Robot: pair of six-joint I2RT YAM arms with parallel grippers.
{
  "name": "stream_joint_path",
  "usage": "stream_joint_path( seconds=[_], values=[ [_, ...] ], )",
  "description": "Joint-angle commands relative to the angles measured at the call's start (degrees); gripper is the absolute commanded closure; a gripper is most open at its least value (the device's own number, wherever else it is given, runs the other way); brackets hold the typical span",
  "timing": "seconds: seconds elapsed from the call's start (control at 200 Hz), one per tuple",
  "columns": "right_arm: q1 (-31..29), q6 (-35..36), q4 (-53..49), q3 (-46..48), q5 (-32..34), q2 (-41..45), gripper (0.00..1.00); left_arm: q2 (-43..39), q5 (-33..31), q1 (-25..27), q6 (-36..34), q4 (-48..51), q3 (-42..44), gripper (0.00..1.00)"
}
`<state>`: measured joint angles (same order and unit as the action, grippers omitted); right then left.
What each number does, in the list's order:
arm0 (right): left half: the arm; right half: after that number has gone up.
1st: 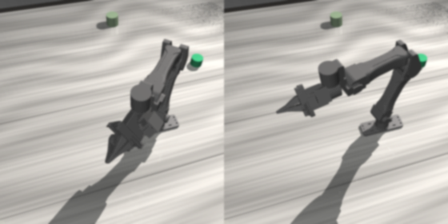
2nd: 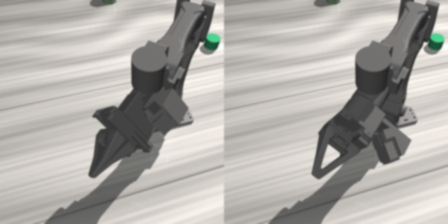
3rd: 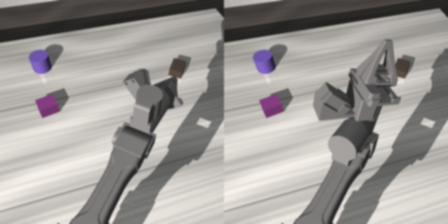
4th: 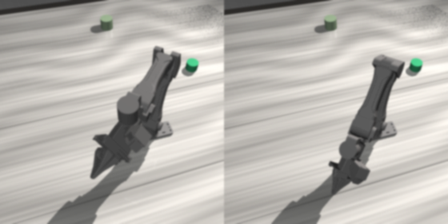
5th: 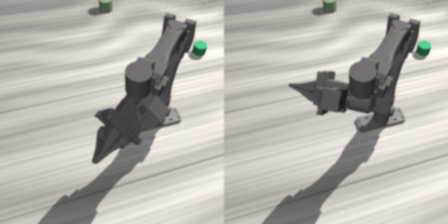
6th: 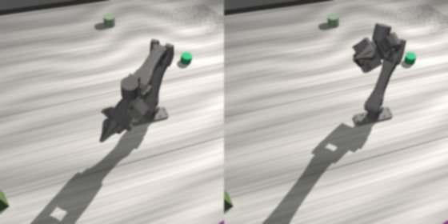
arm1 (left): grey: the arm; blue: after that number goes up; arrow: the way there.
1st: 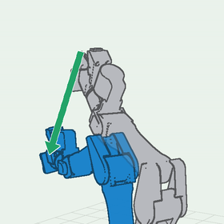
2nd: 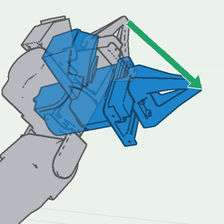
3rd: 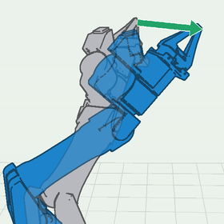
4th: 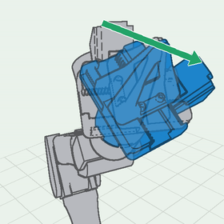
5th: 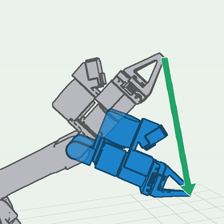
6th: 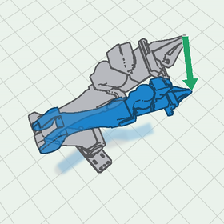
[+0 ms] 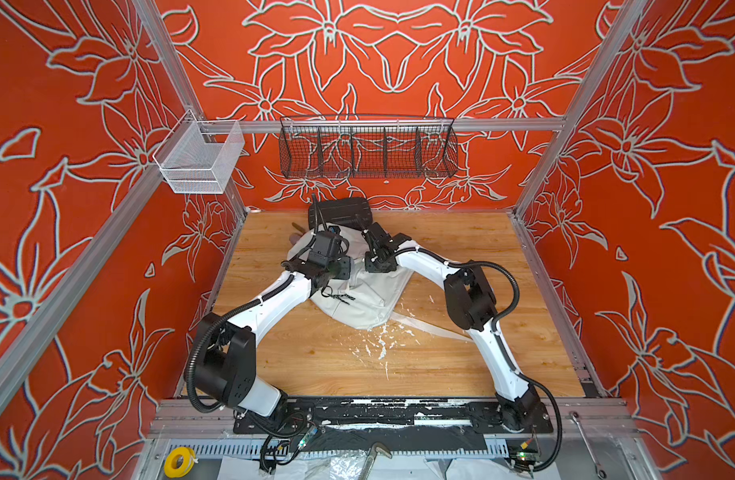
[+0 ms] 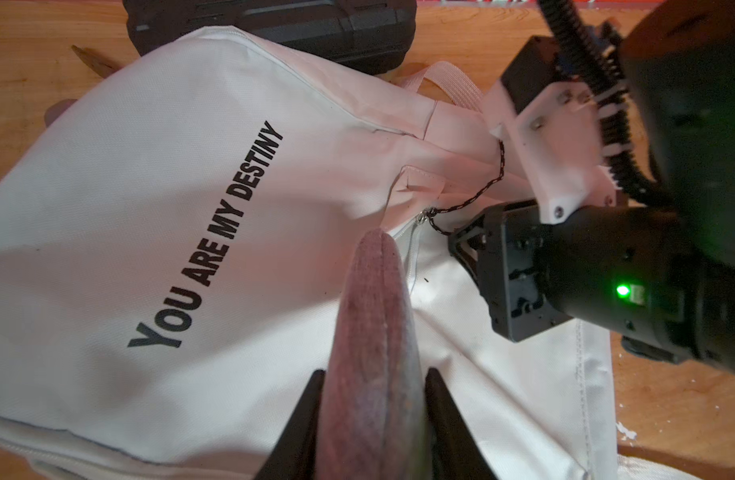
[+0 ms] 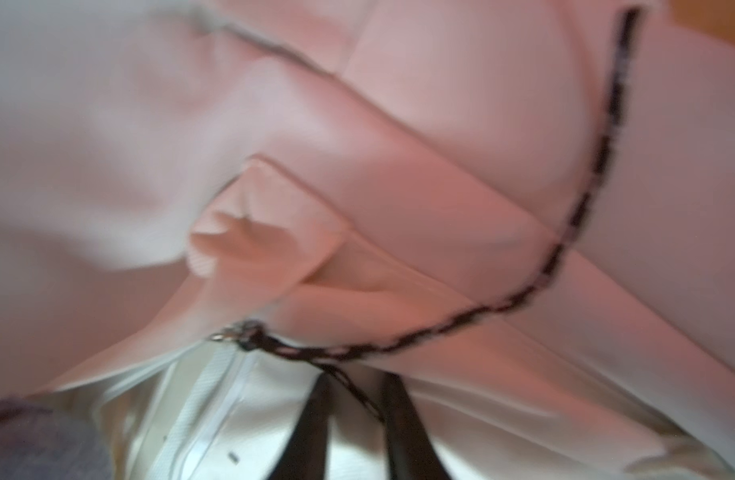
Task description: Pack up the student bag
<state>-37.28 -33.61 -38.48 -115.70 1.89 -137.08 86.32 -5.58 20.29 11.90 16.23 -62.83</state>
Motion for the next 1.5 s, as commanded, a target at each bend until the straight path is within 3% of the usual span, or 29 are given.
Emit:
stream_joint_path(
  seconds=[0.0,0.035,0.28,0.515,0.756,1.026,1.171,1.311,1.401,1.496],
  values=[
    [0.7,1.6,-8.5,5.8,-2.5,-3.6,0.93,-0.5,-6.1,-1.3,0.9,2.1,1.2,1.0],
    [1.0,2.7,-8.9,6.6,-2.5,-3.1,1.0,-0.9,-6.3,-1.2,1.1,2.1,1.6,1.0],
    [2.5,9.3,-7.1,10.3,-2.5,2.9,1.0,-5.3,-5.4,-1.1,1.2,-1.4,7.0,1.0],
    [1.9,6.1,-5.8,6.8,-6.9,3.3,1.0,-3.9,-2.2,-1.2,-0.9,-7.4,10.4,1.0],
    [2.1,3.3,-4.8,12.3,-9.0,1.5,1.0,-3.7,13.4,-4.6,3.6,-14.3,14.1,1.0],
    [2.0,2.8,3.9,16.6,-9.5,6.0,1.0,-0.8,27.6,-11.2,5.9,-13.0,14.5,1.0],
    [2.1,3.8,5.9,17.2,-9.7,8.3,1.0,-0.3,26.4,-11.8,5.4,-13.4,14.8,1.0],
    [2.2,3.8,7.0,17.3,-10.9,10.4,1.0,2.5,29.2,-12.3,5.0,-12.4,12.7,1.0],
    [1.9,2.0,8.1,17.8,-11.5,12.9,0.72,3.0,29.6,-12.4,5.1,-12.7,12.9,1.0],
    [1.3,-0.4,8.7,18.1,-12.9,14.3,0.6,3.3,29.8,-12.6,4.8,-12.2,13.0,1.0]
  ],
)
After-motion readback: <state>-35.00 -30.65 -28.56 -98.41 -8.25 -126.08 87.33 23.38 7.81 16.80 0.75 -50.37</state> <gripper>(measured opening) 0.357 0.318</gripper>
